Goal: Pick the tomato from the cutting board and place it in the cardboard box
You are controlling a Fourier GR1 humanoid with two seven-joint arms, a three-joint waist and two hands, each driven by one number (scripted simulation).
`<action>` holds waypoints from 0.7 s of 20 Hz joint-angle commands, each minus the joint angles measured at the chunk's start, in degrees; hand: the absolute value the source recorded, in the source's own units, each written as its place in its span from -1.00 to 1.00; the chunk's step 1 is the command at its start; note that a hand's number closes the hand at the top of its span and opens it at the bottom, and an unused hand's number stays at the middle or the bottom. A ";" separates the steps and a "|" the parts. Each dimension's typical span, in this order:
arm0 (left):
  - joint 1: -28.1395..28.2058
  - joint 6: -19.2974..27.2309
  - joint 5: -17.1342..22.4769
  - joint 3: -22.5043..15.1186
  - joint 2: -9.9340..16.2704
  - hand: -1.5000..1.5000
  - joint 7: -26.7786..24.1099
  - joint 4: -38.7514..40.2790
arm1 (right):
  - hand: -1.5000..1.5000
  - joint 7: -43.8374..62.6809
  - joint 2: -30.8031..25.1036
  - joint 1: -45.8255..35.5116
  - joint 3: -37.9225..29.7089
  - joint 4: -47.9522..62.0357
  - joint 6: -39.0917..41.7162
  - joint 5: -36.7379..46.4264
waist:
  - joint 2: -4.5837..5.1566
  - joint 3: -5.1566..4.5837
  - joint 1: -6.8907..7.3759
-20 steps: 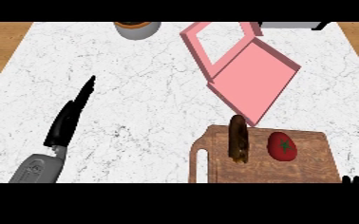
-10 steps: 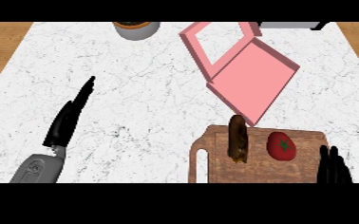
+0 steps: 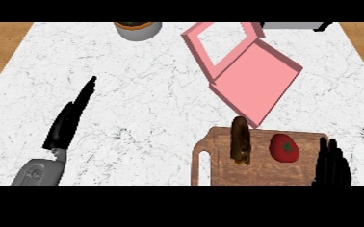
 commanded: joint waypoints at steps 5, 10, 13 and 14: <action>0.26 -0.94 -2.28 1.93 -1.59 0.00 -3.32 3.55 | -1.00 -3.06 -2.83 -4.56 -3.52 5.01 0.36 -6.75 | 0.19 0.23 0.01; 0.82 -2.28 -2.44 1.79 -1.69 0.00 4.80 -5.25 | -1.00 -1.92 -0.03 -12.23 -4.25 12.28 0.93 -5.31 | 0.16 0.25 0.33; 0.74 -3.20 -3.24 2.62 -2.22 0.00 0.07 -1.06 | -1.00 -2.49 -0.01 -12.18 -4.70 13.08 -0.16 -5.49 | 0.18 0.23 0.21; -1.45 -3.02 -2.65 3.97 -3.03 0.00 -0.76 2.82 | -1.00 -1.14 0.47 -12.30 -4.26 11.63 1.76 -5.05 | 0.21 0.22 0.07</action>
